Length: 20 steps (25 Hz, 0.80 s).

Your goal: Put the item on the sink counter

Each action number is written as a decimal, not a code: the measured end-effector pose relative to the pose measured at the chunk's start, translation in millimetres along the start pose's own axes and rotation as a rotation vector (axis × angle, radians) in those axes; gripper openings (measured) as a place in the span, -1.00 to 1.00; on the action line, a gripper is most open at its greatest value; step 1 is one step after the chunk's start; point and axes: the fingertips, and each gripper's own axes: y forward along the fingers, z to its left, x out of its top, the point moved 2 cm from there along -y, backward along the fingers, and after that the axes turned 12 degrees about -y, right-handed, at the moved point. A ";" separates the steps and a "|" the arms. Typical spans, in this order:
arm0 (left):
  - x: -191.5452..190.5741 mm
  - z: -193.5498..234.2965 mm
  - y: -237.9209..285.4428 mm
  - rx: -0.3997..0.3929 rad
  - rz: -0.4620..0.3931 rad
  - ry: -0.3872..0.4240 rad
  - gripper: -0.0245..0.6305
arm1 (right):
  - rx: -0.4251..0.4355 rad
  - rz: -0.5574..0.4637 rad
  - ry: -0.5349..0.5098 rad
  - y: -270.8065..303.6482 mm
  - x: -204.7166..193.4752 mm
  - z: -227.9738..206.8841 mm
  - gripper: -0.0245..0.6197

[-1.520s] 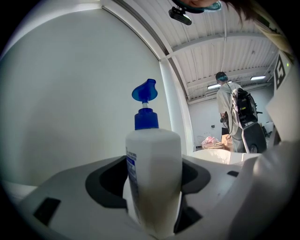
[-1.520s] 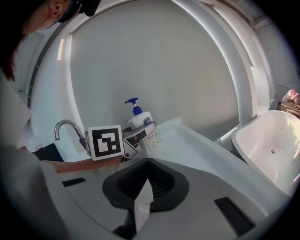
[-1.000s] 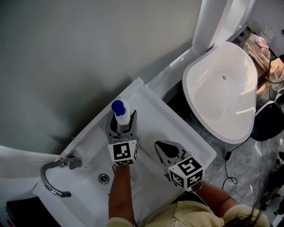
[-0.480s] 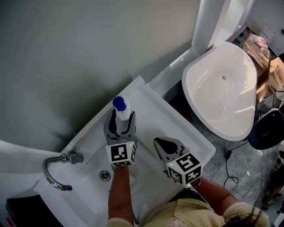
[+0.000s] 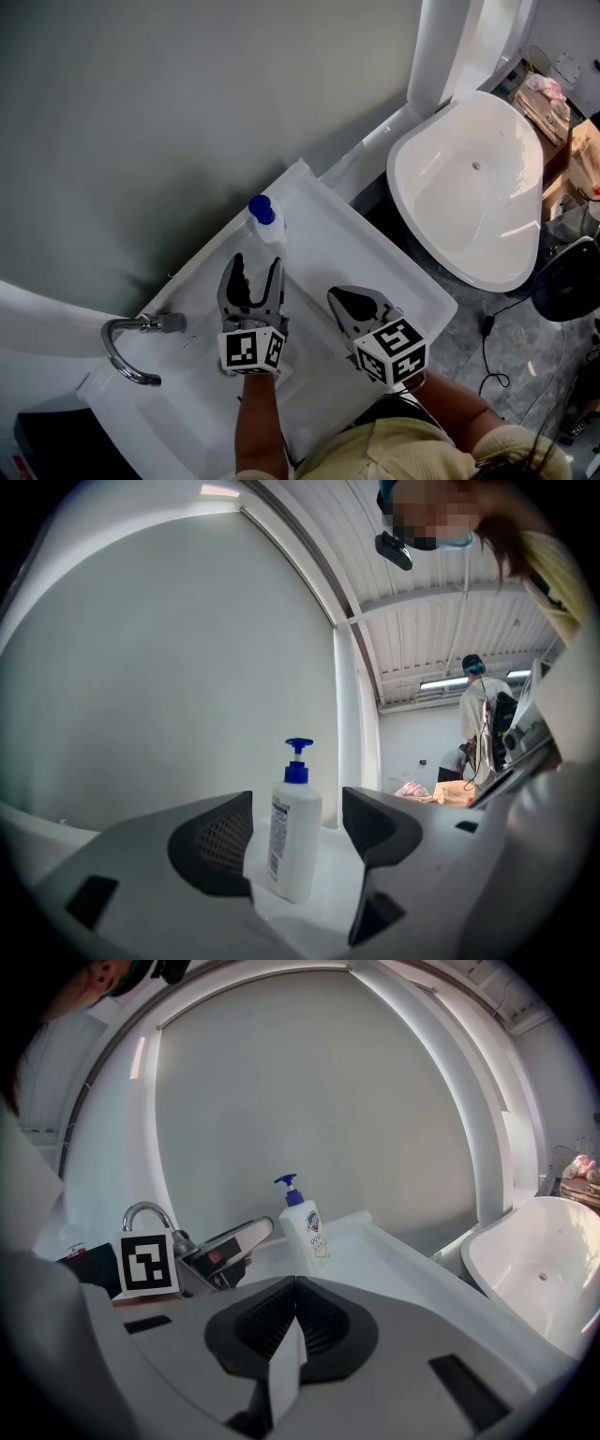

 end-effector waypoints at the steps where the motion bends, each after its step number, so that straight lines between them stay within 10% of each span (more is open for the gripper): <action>1: 1.8 -2.5 -5.0 -0.012 0.004 -0.007 0.05 | 0.001 -0.004 -0.002 -1.3 1.7 2.8 -0.85; 20: 25.3 -45.0 -93.5 -0.125 0.091 -0.169 -0.60 | -0.041 -0.054 -0.022 -36.0 12.6 48.0 -0.85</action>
